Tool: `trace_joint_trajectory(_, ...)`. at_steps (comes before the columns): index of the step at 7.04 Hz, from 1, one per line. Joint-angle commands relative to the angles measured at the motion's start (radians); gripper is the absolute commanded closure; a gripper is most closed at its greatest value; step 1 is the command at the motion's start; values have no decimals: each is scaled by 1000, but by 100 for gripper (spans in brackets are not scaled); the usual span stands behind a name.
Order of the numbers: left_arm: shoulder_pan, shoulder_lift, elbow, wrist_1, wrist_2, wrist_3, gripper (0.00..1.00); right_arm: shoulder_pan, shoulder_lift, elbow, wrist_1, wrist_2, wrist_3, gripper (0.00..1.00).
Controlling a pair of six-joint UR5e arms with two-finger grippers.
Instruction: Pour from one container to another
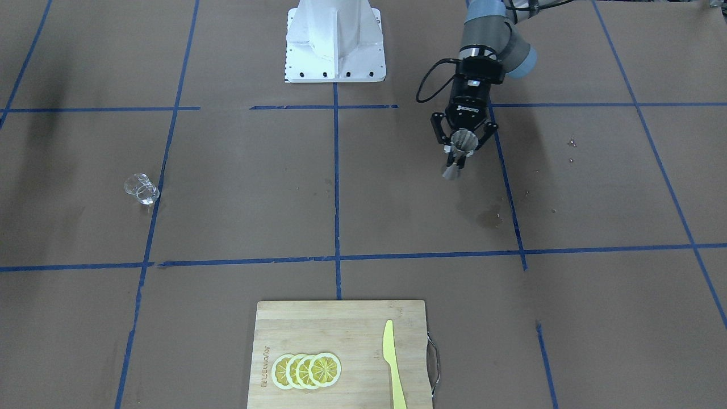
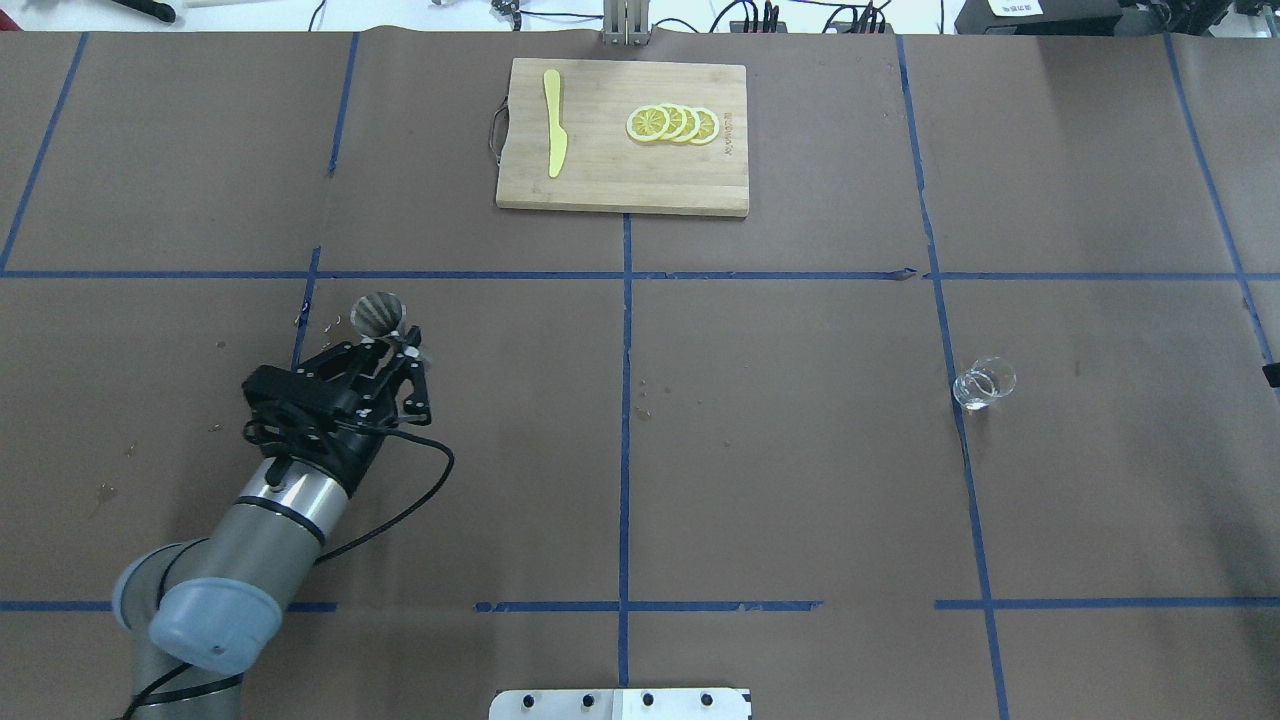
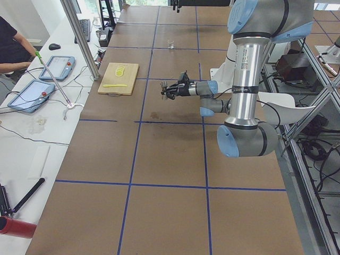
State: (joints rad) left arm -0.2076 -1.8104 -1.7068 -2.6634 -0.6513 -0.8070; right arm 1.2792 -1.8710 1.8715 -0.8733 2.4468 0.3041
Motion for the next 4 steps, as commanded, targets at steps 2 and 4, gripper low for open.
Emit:
trace_joint_trajectory(2,14,-190,70,102,-89,25,100,-372,1,1,345,-351,513,0)
trace_joint_trajectory(4,14,-201,102,100,-97,28,100,-623,1,50,387,-663,727,1)
